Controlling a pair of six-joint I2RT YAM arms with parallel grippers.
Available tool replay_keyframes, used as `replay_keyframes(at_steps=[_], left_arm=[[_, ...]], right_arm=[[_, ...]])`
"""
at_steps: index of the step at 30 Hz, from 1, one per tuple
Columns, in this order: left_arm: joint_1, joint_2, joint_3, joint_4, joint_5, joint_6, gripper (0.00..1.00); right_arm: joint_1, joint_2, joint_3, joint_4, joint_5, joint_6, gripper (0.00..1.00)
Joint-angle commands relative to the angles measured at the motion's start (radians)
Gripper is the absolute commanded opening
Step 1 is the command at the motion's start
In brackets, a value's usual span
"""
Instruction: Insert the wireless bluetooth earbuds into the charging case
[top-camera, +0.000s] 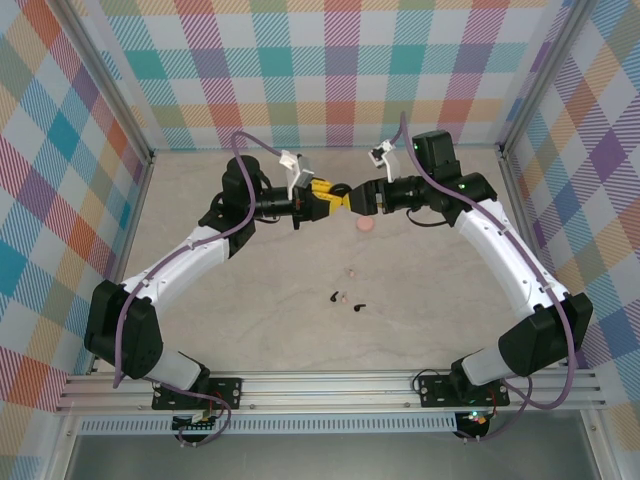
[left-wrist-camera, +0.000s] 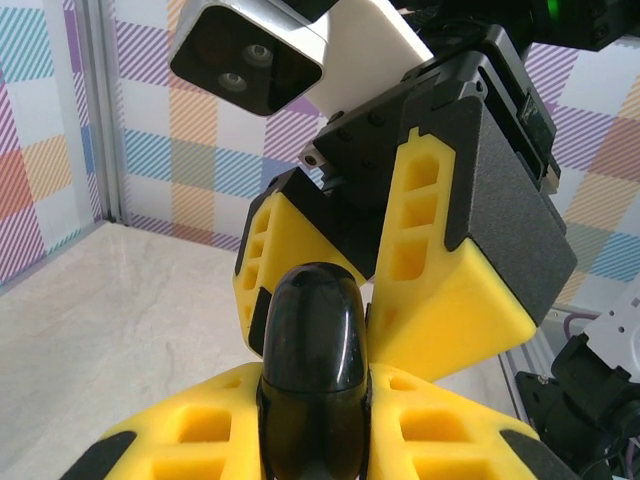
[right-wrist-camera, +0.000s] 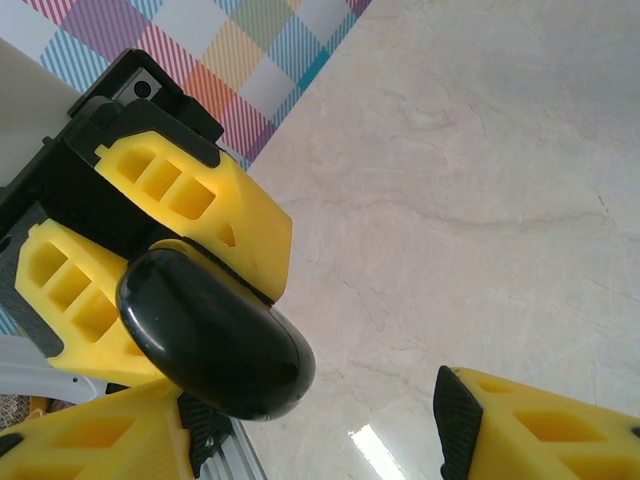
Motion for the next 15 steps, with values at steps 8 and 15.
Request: replay_keyframes(at_steps=[8, 15], left_arm=[[-0.031, -0.025, 0.019, -0.059, 0.093, 0.061, 0.16], [-0.033, -0.027, 0.017, -0.057, 0.114, 0.056, 0.15]], right_arm=[[0.0, -0.055, 0.024, 0.071, 0.116, 0.022, 0.63], [0.0, -0.053, 0.022, 0.071, 0.148, 0.033, 0.63]])
